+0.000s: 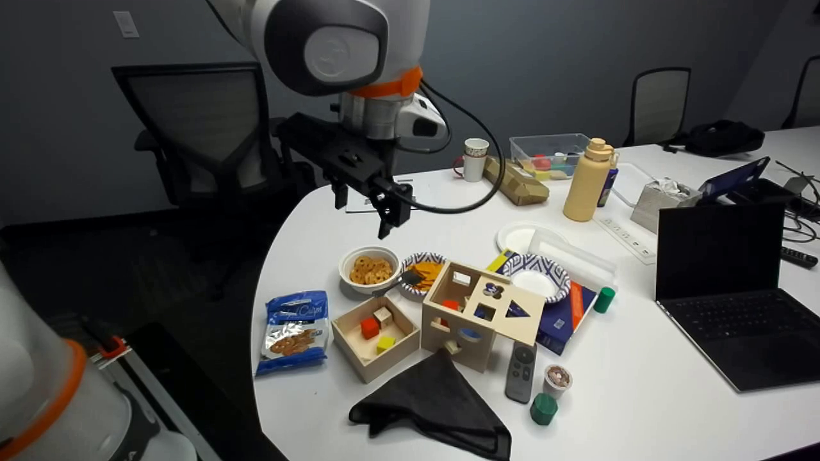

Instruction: Clean the table with the white cloth

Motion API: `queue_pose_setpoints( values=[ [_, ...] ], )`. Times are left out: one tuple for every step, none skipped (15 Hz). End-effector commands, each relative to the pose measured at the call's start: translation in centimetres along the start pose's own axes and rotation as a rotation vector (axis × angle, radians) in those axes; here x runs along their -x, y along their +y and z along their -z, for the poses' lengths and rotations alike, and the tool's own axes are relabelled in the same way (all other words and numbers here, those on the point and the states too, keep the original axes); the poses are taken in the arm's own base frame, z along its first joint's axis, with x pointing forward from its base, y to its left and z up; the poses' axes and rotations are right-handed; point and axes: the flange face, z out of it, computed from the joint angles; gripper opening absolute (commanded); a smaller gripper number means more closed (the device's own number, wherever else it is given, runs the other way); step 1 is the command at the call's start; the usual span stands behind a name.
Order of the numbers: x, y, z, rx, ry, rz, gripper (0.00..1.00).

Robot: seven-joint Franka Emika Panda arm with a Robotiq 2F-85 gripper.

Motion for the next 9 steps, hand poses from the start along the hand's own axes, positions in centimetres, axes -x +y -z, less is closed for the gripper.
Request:
queue_pose_setpoints(
  values=[
    [1.5, 4.3, -4.2, 0.104, 0.006, -0.115, 1.0],
    [2.0, 5.5, -5.4, 0.135, 0.004, -0.148, 1.0],
    [2.7, 6.9, -6.8, 0.167, 0.003, -0.18, 1.0],
    [3.3, 8.0, -8.0, 0.195, 0.003, -0.209, 1.0],
    [2.8, 9.6, -8.8, 0.221, -0.001, -0.238, 1.0],
    [3.4, 10.7, -10.0, 0.238, 0.0, -0.263, 1.0],
    [3.8, 11.6, -10.9, 0.249, -0.001, -0.286, 1.0],
    [4.2, 12.5, -12.0, 0.252, 0.0, -0.306, 1.0],
    [4.5, 13.2, -13.0, 0.253, 0.001, -0.326, 1.0]
  ],
)
